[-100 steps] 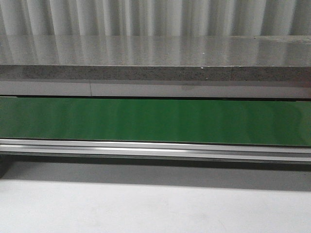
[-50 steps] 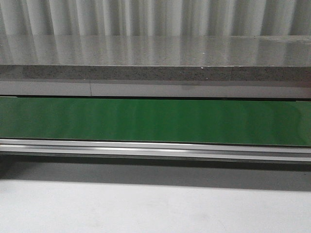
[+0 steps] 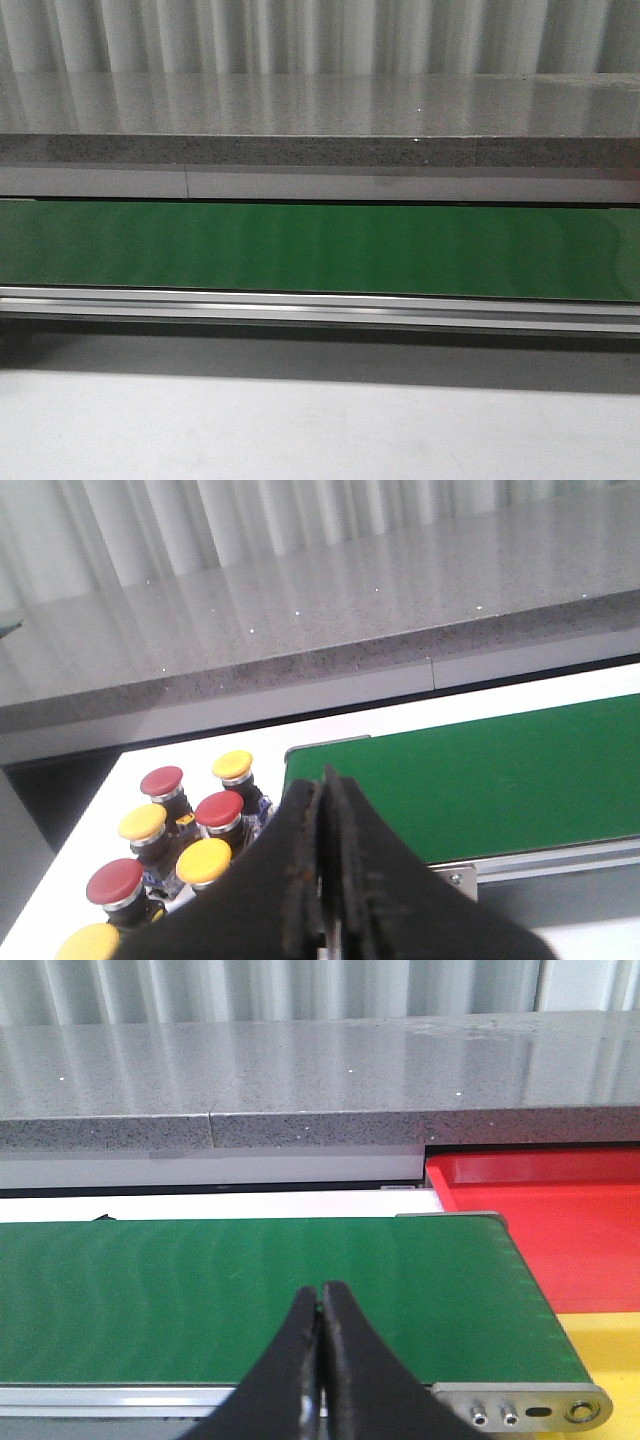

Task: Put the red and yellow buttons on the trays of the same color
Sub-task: 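Move the left gripper over the pile of red and yellow buttons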

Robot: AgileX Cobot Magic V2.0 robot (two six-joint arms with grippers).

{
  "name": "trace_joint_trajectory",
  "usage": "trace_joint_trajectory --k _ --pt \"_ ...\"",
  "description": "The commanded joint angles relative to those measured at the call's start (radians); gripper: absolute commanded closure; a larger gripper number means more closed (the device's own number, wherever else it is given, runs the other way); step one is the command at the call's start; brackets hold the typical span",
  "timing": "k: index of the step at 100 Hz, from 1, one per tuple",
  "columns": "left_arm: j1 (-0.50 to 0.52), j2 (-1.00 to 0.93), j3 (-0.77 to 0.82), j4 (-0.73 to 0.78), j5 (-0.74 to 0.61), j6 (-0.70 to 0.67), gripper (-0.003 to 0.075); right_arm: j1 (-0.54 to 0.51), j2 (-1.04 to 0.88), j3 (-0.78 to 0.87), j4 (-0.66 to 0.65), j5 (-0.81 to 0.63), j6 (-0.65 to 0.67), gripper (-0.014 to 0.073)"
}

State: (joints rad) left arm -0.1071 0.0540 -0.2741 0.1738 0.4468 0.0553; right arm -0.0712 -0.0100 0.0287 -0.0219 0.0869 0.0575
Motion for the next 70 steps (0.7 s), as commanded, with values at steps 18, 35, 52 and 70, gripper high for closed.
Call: trace_joint_trajectory --k 18,35,52,70 --pt "0.002 0.195 -0.219 -0.022 0.088 -0.001 0.0741 -0.005 -0.015 -0.02 0.0 -0.075 -0.005 0.0659" --pt "0.004 0.326 -0.309 -0.022 0.096 -0.011 0.0707 -0.005 -0.015 -0.02 0.0 -0.075 -0.005 0.0659" --pt "0.004 0.439 -0.379 -0.021 0.096 -0.069 0.0407 -0.005 -0.015 -0.02 0.0 -0.075 -0.005 0.0659" --pt "0.004 0.564 -0.439 0.005 0.114 -0.199 0.0261 -0.005 -0.015 -0.02 0.0 -0.075 -0.005 0.0659"
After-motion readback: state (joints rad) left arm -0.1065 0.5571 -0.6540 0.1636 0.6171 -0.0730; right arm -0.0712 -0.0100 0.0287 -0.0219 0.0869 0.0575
